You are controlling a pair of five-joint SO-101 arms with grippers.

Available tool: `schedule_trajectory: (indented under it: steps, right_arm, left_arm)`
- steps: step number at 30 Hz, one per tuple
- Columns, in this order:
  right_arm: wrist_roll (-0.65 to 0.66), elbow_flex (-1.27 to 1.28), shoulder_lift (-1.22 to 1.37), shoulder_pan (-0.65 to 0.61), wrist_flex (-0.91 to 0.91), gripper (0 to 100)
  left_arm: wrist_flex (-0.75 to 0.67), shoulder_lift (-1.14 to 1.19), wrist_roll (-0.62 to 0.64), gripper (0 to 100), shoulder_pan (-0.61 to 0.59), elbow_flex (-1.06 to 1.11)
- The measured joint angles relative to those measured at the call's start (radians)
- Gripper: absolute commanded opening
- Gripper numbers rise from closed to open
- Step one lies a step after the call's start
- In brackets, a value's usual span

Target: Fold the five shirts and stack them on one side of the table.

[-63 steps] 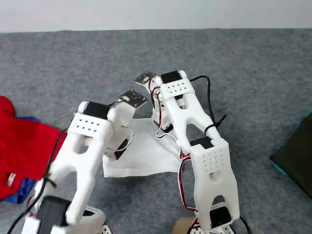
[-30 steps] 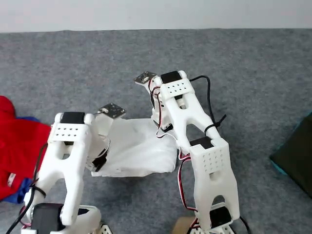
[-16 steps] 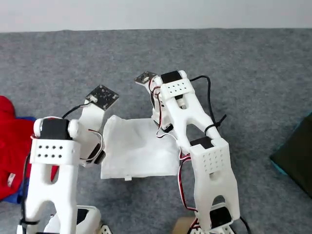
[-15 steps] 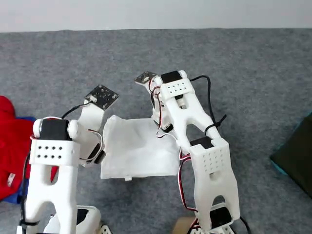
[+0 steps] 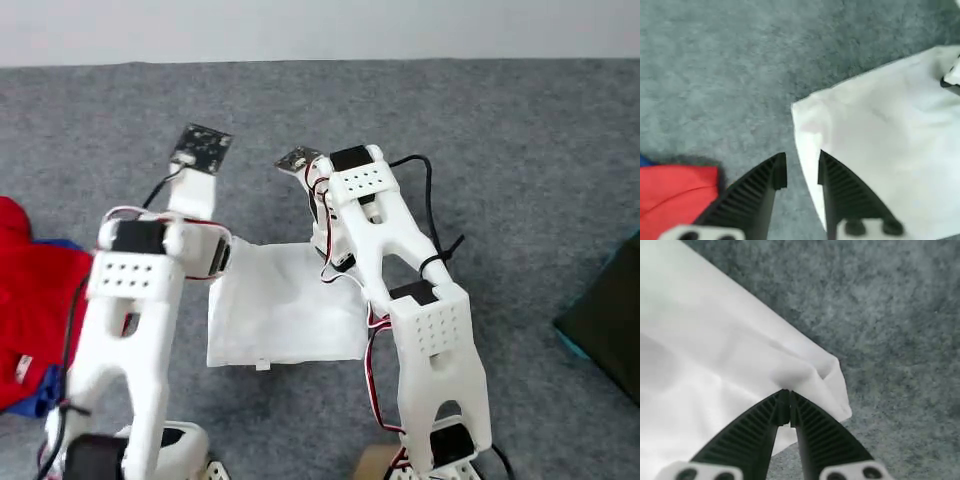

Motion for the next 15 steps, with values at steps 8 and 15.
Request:
schedule_trajectory:
  steps: [8, 15]
  right_arm:
    - [0.0, 0.0, 0.0, 0.0, 0.0, 0.9]
    - [0.0, 0.0, 0.0, 0.0, 0.0, 0.9]
  left_arm:
    - [-0.002, 0.173, 0.005, 11, 0.035, -0.144]
    - [0.005, 0.324, 0.005, 20, 0.035, -0.235]
